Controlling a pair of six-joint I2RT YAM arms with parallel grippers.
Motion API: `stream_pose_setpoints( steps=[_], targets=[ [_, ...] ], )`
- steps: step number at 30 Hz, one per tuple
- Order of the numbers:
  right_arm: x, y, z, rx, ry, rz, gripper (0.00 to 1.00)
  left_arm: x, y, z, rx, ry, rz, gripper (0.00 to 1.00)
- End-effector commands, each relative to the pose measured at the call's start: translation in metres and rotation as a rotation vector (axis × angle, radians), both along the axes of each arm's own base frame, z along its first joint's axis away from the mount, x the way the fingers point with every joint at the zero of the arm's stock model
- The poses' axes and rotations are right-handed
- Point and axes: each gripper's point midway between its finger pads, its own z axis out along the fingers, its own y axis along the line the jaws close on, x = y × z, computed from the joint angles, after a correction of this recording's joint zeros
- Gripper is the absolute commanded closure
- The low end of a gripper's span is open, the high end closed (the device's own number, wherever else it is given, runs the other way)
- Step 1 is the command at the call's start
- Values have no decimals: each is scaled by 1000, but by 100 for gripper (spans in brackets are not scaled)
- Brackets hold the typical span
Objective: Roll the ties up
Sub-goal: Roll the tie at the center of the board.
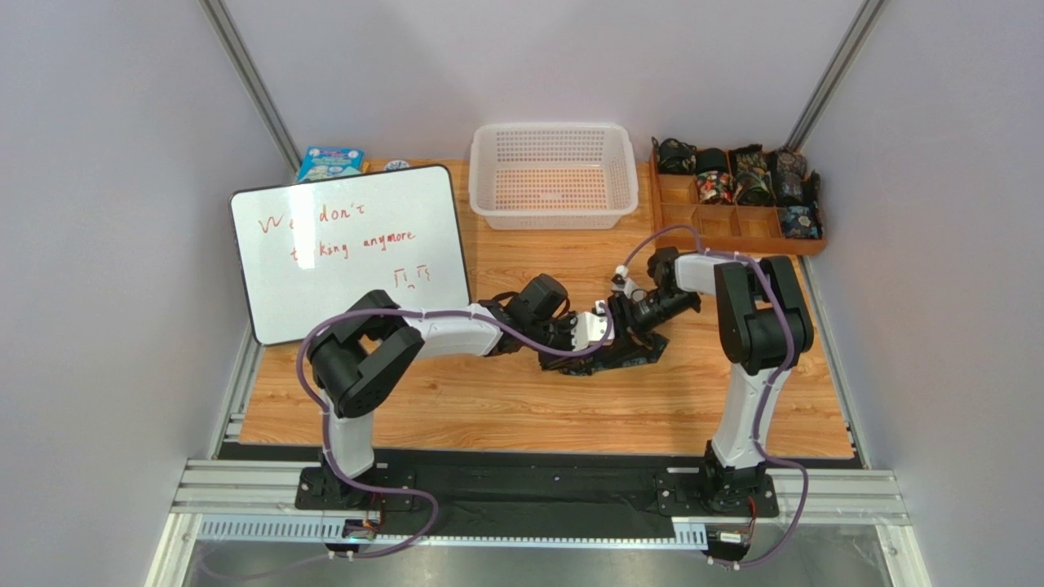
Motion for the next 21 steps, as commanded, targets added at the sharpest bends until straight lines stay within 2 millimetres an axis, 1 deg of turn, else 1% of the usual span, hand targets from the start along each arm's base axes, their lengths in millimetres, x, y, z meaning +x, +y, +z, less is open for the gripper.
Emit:
stream_pose_setpoints(
  steps=[1,3,4,5,6,8,9,11,13,14,16,17,18,20,21],
  targets=[
    [16,0,36,59,-125,-28,52,-21,26,-10,131,119,8,90],
    [16,4,44,92,-138,-39,50,-21,28,-11,149,132,21,88],
    [11,6,43,99,-125,-38,48,-21,28,-12,156,139,23,87],
    [9,9,43,103,-112,-44,48,-23,30,-14,169,149,29,86],
    [8,12,42,117,-114,-39,48,-21,27,-11,167,151,30,85],
    [4,18,38,118,-100,-27,47,-21,29,-16,189,167,47,84],
    [5,22,36,124,-115,-22,47,-19,27,-14,186,167,51,84],
    [4,28,32,123,-110,-12,47,-20,28,-16,199,182,57,83],
    [6,30,21,109,-112,-3,47,-20,28,-16,200,186,60,83],
    [7,31,18,106,-106,-6,48,-20,28,-16,199,188,58,81],
    [11,32,11,104,-90,-14,55,-21,28,-16,204,191,58,80],
    [12,32,9,99,-91,-14,63,-21,29,-16,207,193,58,79],
    [15,30,4,80,-102,-13,80,-21,28,-16,206,192,55,77],
    [14,26,0,68,-95,-14,91,-21,28,-13,204,189,53,70],
    [12,24,-3,58,-86,-15,100,-21,27,-11,196,190,47,67]
  ],
)
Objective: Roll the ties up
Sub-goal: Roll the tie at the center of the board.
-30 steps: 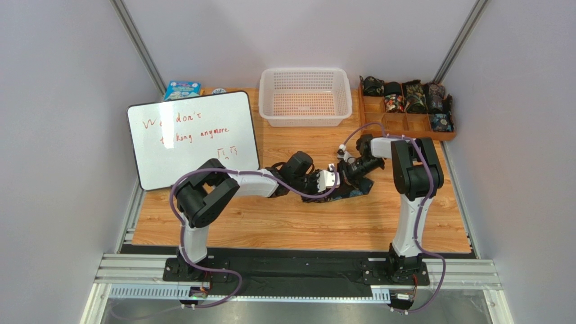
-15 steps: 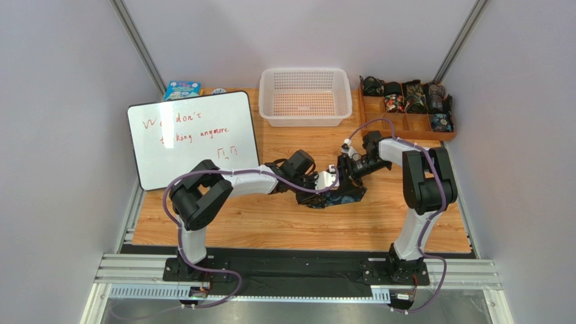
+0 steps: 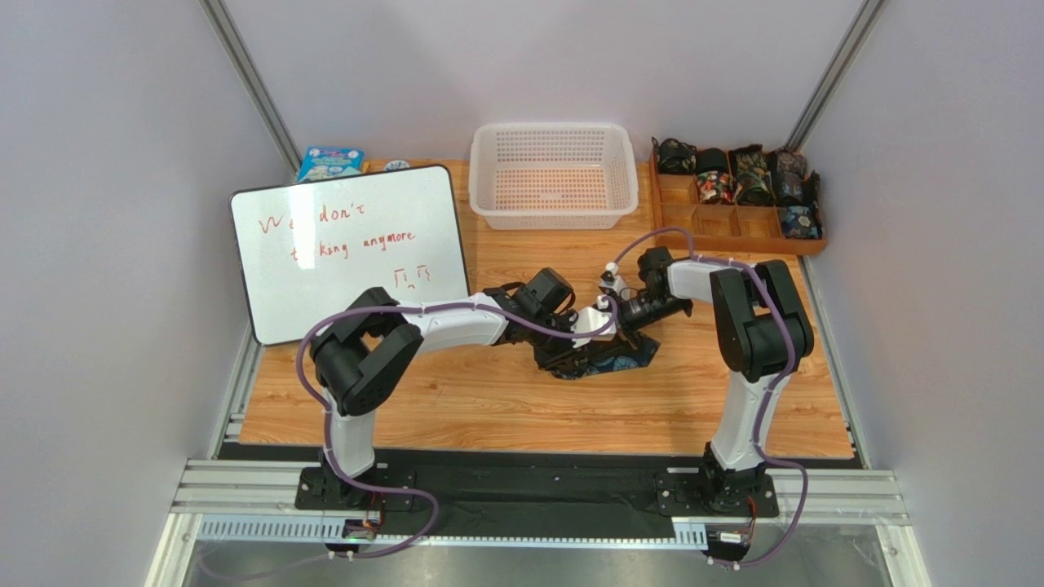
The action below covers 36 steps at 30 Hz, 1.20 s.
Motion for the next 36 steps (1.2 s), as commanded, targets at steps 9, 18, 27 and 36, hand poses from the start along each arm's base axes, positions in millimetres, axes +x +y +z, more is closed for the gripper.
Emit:
stream_pose_setpoints(
  steps=[9,18,27,36],
  targets=[
    [12,-28,-50,-151,-29,-26,100,4,-2,31,-77,81,-7,28],
    [15,-43,-76,-228,50,-61,100,14,-16,50,-183,9,-5,22],
    [14,-41,-79,-231,79,-54,100,21,-37,31,-184,-100,-40,13],
    [18,-30,-21,-71,-24,-24,99,18,-14,-11,-34,-96,-53,76]
  ],
)
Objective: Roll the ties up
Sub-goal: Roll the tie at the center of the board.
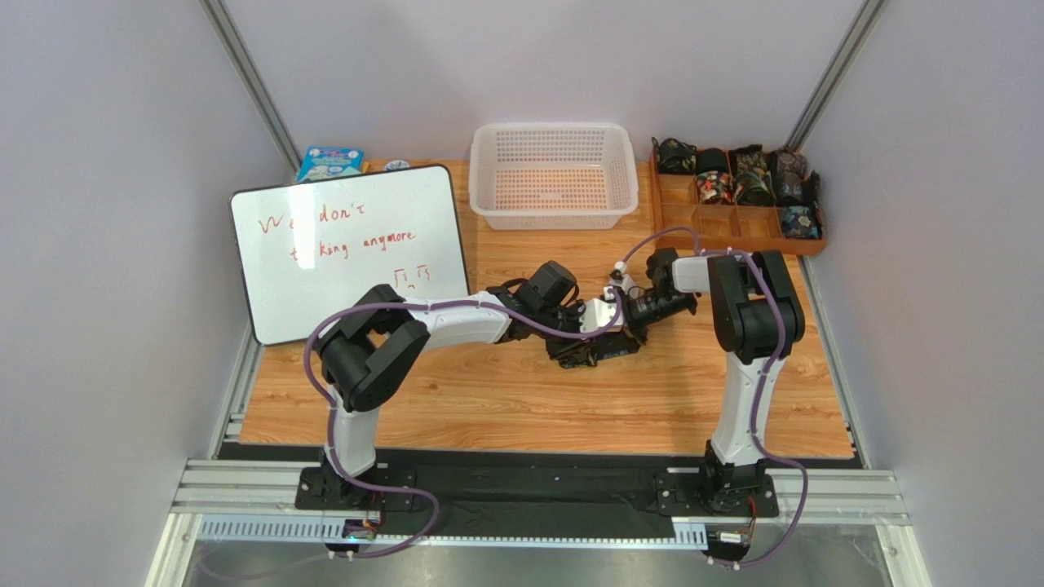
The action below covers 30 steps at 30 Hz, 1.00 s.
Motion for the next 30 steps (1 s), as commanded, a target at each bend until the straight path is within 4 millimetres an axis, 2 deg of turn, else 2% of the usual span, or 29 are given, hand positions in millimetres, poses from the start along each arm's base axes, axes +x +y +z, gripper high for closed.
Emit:
stream_pose_setpoints(
  steps=[1,3,5,6,8,14,17,19,20,26,30],
  targets=[
    [-7,-6,23,-15,-6,8,95,-6,15,-23,89,-5,-28,79],
    [-1,-8,45,27,-39,16,80,-9,20,-27,106,1,-31,87],
    [9,-13,58,40,-60,-3,70,-12,23,-30,116,13,-37,89],
    [14,-19,58,33,-61,-25,65,-14,25,-31,121,18,-39,90],
    [20,-25,51,-5,-65,-32,64,-16,26,-33,124,23,-41,91],
    [18,-41,-8,-220,-21,-3,69,-13,27,-27,118,15,-14,92],
    [17,-50,-29,-323,7,-1,71,-8,25,-16,97,5,23,93],
    [17,-56,-35,-371,16,-2,72,-4,25,-10,81,-1,58,93],
    [13,-61,-41,-411,33,5,73,-2,24,1,59,-2,83,94],
    [1,-68,-47,-484,87,27,72,14,31,32,-24,-34,208,94],
    [-2,-67,-48,-491,96,45,73,13,34,26,-9,-23,227,94]
  ],
)
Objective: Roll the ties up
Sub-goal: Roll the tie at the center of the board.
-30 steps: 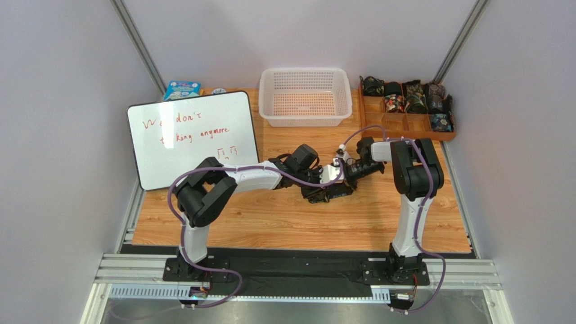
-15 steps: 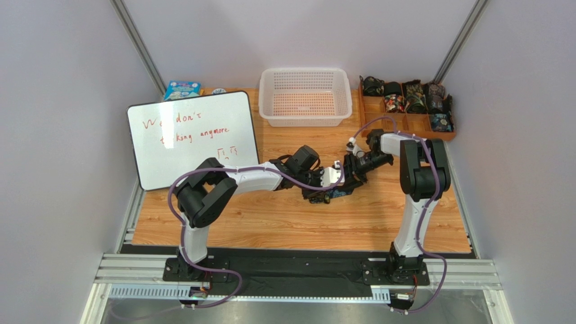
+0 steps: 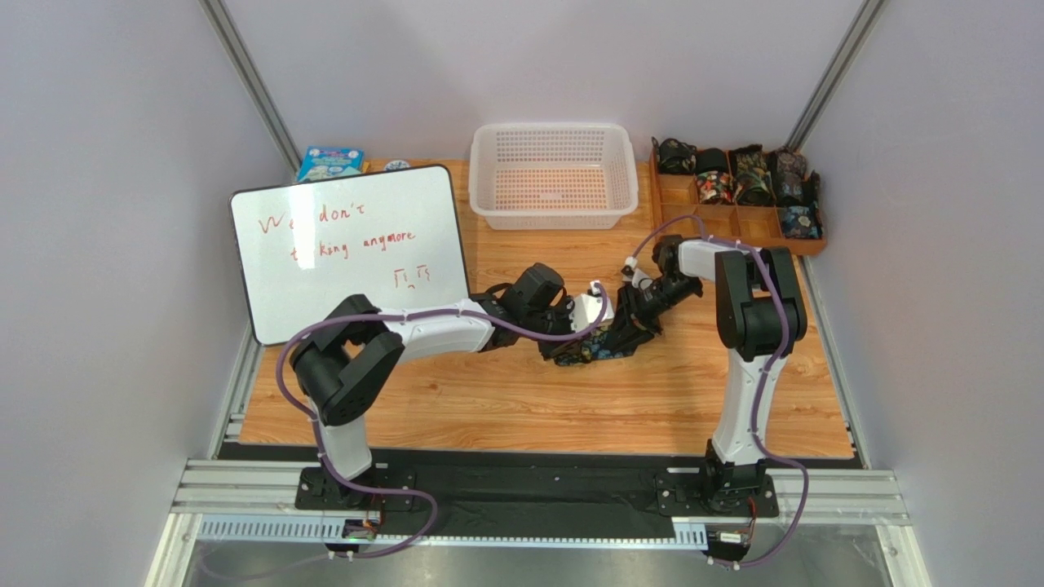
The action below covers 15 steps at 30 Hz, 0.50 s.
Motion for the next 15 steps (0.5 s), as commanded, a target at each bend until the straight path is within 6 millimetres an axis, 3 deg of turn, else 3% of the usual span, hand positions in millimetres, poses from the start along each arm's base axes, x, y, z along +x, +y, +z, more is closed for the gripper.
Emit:
stream_pose_setpoints(
  steps=[1,9,12,15],
  targets=[
    [-13,-32,-42,-235,26,64,74,15,18,5,35,3,126,94],
    [-16,-32,-41,-235,23,85,76,28,33,-40,198,26,190,94],
    [-16,-29,-36,-200,22,94,79,16,34,-50,214,50,95,92],
    [-7,-10,-14,-78,-13,70,78,7,34,-53,223,77,48,88]
  ],
)
